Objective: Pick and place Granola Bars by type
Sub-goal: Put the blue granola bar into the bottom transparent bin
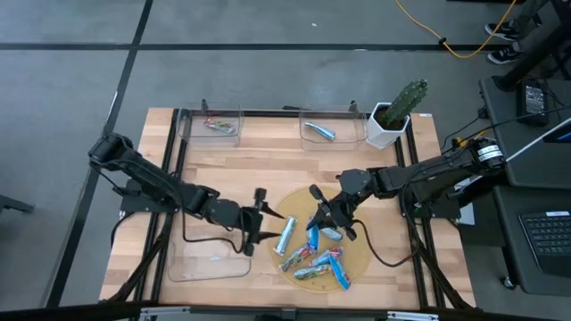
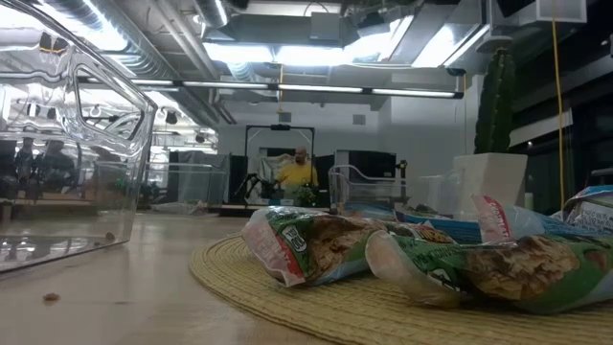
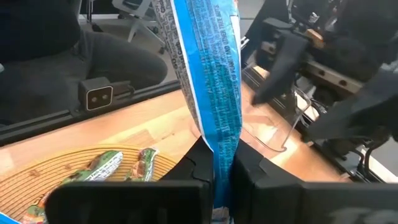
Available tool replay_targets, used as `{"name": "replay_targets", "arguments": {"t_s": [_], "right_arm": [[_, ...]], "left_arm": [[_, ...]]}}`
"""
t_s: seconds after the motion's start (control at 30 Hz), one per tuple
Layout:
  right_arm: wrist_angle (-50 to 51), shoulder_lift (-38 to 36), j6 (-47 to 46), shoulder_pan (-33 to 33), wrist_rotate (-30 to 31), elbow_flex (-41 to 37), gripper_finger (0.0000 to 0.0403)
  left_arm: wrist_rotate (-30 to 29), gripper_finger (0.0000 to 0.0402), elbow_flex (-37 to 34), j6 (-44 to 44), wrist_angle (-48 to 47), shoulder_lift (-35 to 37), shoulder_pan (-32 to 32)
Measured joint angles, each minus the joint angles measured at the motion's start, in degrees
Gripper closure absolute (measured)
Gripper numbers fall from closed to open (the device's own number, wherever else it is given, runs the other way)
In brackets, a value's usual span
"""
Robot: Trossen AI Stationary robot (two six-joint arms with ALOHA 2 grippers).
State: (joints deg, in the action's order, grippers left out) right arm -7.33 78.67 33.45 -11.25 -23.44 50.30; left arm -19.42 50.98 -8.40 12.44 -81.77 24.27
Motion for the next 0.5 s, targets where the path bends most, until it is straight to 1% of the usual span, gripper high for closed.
{"name": "replay_targets", "arguments": {"t_s": [0.2, 0.33, 0.5], "right_arm": [[0.0, 0.0, 0.0, 0.0, -0.1, 0.0, 0.0362], [0.0, 0.0, 0.2, 0.0, -0.2, 0.0, 0.0374], [0.1, 0.0, 2.4, 0.0, -0.2, 0.0, 0.0379]], "left_arm": [[0.0, 0.0142, 0.0, -6.0, 13.1, -3.1, 0.0], [1.8, 0.0123, 0.0, -8.4, 17.4, -3.3, 0.0], [4.1, 0.0116, 0.0, -8.8, 20.4, -3.4, -0.5]]}}
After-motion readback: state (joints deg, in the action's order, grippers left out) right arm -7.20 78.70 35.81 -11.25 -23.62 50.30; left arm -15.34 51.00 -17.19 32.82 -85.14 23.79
